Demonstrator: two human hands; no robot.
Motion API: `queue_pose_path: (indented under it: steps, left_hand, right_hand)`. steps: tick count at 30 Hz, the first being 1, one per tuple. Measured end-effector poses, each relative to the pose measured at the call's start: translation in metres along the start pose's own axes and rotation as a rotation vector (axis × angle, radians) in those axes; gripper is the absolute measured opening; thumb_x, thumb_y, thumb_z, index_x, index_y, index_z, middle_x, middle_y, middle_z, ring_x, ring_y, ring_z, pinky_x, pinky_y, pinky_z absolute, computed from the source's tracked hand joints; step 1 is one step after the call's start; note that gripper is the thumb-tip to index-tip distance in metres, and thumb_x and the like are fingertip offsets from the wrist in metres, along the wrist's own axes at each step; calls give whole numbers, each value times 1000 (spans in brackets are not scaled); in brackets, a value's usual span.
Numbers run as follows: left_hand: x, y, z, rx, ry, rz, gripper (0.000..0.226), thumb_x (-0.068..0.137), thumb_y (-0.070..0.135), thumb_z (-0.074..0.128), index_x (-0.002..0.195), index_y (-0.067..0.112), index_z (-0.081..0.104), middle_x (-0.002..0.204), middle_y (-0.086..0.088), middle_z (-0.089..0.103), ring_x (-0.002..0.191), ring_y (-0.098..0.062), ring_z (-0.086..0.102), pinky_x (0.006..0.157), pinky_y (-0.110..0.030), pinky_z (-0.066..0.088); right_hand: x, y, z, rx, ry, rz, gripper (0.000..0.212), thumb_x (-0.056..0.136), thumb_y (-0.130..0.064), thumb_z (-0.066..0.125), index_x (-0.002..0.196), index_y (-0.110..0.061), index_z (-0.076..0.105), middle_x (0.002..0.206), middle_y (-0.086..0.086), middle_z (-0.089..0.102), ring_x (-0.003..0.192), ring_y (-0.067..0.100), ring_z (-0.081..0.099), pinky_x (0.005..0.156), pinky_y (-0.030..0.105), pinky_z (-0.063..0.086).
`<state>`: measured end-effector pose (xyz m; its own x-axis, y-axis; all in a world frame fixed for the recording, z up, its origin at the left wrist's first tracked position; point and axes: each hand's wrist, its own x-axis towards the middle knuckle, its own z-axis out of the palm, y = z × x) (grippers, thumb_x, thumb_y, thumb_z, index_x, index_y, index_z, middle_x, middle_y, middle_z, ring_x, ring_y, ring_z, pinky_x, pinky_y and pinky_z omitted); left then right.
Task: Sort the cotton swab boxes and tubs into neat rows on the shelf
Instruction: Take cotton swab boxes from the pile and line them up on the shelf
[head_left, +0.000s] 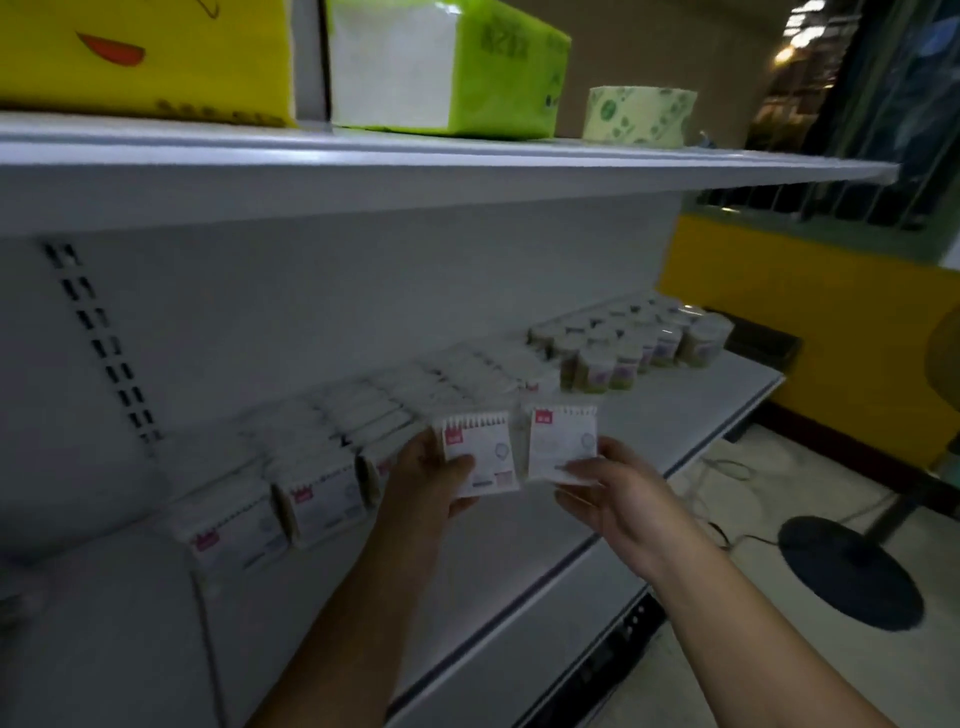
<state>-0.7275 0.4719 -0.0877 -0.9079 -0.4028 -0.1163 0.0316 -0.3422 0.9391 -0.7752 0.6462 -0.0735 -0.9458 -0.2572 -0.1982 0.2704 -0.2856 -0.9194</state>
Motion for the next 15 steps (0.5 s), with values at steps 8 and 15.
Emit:
queue_pose_path:
  steps: [8,15]
  left_hand:
    - [-52,-5,-47,91,372,194,32,86,-3,60,100,25,58,92,11,69,75,2,67,62,-13,51]
    - [-96,-9,-111,458,783,252,22,81,2,68,83,22,59,83,5,68,78,-9,63,66,-22,48]
  right_hand:
    - [27,44,58,-107,-447,74,29,82,5,56,99,-15,67,97,4,74,90,20,70,70,28,56]
    - [8,95,102,-527,-500,-189,20,85,-11,64,89,-31,66,82,-21,65,70,-17,59,56,0,41]
